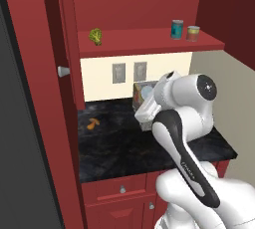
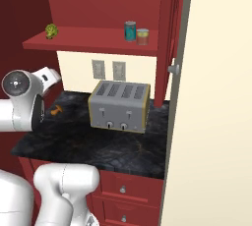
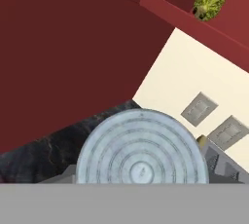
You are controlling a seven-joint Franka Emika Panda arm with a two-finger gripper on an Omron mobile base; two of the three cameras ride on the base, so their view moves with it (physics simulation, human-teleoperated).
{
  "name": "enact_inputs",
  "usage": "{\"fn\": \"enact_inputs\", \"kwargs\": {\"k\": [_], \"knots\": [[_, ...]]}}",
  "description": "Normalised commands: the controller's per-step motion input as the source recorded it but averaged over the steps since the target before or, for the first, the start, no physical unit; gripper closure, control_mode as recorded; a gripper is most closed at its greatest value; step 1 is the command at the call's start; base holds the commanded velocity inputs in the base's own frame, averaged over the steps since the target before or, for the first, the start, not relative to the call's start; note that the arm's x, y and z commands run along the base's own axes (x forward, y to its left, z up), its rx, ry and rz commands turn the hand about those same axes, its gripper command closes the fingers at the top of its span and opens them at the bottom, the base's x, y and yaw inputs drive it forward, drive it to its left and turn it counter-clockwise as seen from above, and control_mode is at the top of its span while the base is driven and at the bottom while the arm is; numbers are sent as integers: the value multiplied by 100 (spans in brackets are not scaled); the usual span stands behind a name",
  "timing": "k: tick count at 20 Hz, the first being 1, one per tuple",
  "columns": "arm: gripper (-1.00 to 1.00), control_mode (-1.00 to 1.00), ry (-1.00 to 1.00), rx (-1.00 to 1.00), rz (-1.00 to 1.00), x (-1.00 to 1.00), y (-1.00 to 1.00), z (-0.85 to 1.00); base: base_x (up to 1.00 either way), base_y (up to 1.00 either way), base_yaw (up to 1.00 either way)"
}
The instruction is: Pick the cans from the counter and place them in their designated side in the cabinet.
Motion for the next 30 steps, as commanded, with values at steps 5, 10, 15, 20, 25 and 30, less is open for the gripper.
{"fn": "enact_inputs", "kwargs": {"k": [5, 10, 15, 20, 25, 30], "knots": [[100, -100, -2, -2, 0, -43, -20, 17, 0, 0, 0], [100, -100, -3, -2, 0, -45, -19, 15, 0, 0, 0], [100, -100, -1, -3, 0, -39, -20, 21, 0, 0, 0], [100, -100, 0, 0, 0, -41, -16, 16, 0, 0, 0], [100, -100, 0, 0, 0, -43, -18, 11, 0, 0, 0], [100, -100, 0, 0, 0, -41, -22, 7, 0, 0, 0]]}}
